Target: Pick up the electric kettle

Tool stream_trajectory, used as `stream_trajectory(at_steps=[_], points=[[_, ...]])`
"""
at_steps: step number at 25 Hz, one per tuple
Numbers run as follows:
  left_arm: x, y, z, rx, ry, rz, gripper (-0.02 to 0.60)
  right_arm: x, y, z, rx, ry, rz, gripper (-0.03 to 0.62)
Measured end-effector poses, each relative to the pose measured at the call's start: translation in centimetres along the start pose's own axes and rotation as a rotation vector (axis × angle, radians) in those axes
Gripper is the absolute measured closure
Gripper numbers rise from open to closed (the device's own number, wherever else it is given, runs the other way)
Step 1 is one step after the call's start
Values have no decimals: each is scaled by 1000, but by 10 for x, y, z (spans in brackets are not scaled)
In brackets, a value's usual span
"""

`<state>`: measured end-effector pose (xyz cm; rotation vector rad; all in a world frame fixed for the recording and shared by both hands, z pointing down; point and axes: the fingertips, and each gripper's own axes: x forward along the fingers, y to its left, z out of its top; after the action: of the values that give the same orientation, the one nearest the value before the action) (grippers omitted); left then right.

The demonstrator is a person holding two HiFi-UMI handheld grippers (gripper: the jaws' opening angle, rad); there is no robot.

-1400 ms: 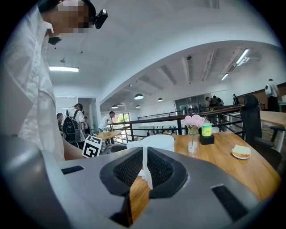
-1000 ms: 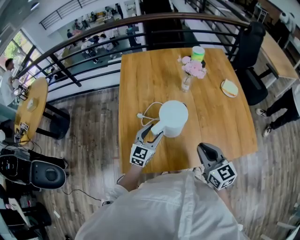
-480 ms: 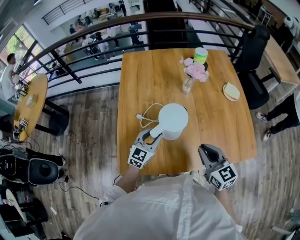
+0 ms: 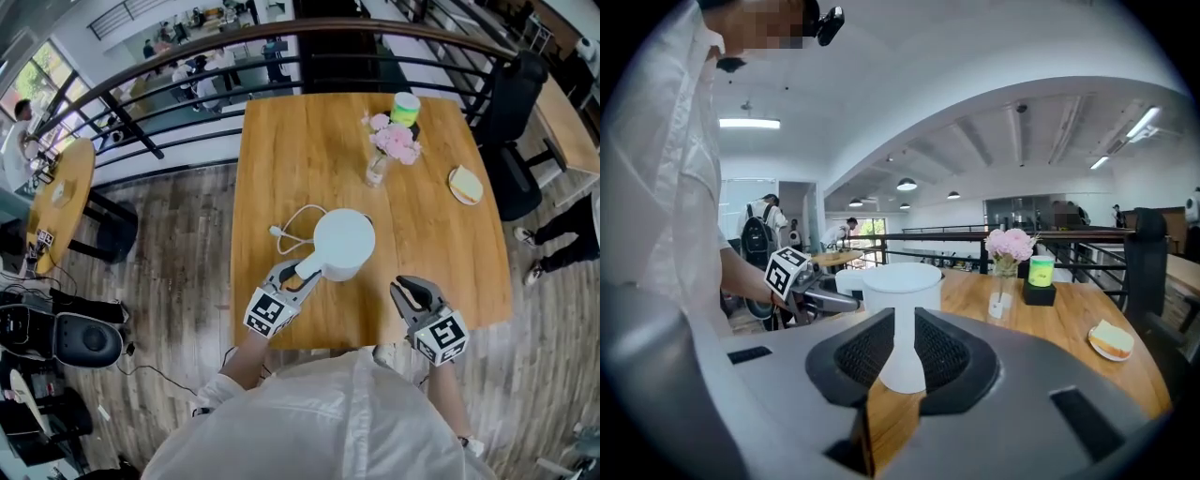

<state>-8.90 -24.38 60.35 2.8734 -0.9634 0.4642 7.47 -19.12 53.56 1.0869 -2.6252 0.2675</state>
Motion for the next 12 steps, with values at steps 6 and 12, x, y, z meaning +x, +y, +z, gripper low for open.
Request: stream_trajectory(at_steps=[6,12], points=[[-4,1,3,-6,-5,1,446,33,3,-18,-38,57,131,265],[-4,-1,8,-4,14,6,446,71,3,-31,-99,81,240,53]])
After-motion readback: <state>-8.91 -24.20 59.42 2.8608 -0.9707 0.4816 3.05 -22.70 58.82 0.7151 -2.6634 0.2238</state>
